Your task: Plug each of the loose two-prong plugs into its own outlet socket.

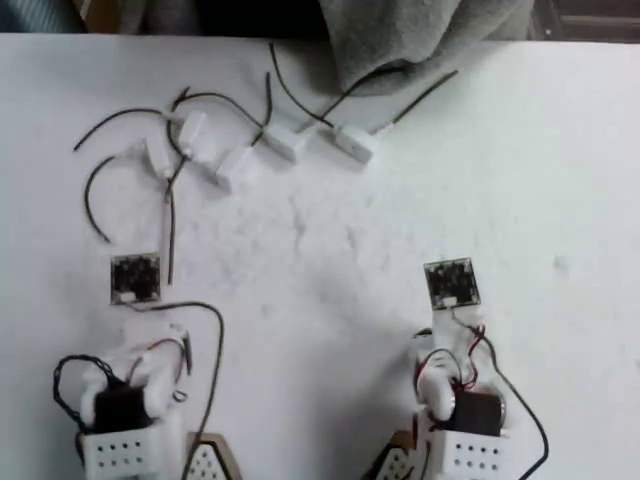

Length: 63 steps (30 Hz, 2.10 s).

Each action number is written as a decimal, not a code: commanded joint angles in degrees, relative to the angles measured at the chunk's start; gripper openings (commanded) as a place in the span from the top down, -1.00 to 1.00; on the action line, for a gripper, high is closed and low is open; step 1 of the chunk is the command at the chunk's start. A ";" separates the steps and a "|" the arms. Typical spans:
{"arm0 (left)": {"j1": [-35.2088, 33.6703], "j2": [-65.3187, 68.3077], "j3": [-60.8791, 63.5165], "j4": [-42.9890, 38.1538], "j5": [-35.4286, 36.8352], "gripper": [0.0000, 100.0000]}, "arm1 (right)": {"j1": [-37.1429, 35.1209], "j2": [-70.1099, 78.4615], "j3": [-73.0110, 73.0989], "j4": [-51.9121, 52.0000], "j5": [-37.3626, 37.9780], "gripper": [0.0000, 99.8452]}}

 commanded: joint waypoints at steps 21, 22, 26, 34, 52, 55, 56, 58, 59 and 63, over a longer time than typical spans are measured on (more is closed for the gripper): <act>-4.26 -0.40 -0.09 -1.32 -0.09 0.95 | 4.18 -0.40 0.62 0.84 2.81 0.96; -4.26 -0.40 -0.09 -1.32 -0.18 0.95 | 4.35 -0.40 0.62 0.84 0.53 0.96; -4.53 -0.40 -0.09 -1.32 -0.18 0.95 | 4.44 -0.40 0.62 0.84 -1.58 0.96; -4.53 -0.40 -0.09 -1.32 -0.18 0.95 | 4.44 -0.40 0.62 0.84 -2.02 0.96; -4.53 -0.40 -0.09 -1.32 0.18 0.95 | 4.44 -0.40 0.62 0.84 -11.78 0.96; -4.53 -0.40 -0.09 -1.32 0.18 0.95 | 4.44 -0.40 0.62 0.84 -11.78 0.96; -4.53 -0.40 -0.09 -1.32 0.18 0.95 | 4.44 -0.40 0.62 0.84 -11.78 0.96; -4.53 -0.40 -0.09 -1.32 0.18 0.95 | 4.44 -0.40 0.62 0.84 -11.78 0.96; -4.53 -0.40 -0.09 -1.32 0.18 0.95 | 4.44 -0.40 0.62 0.84 -11.78 0.96; -4.53 -0.40 -0.09 -1.32 0.18 0.95 | 4.44 -0.40 0.62 0.84 -11.78 0.96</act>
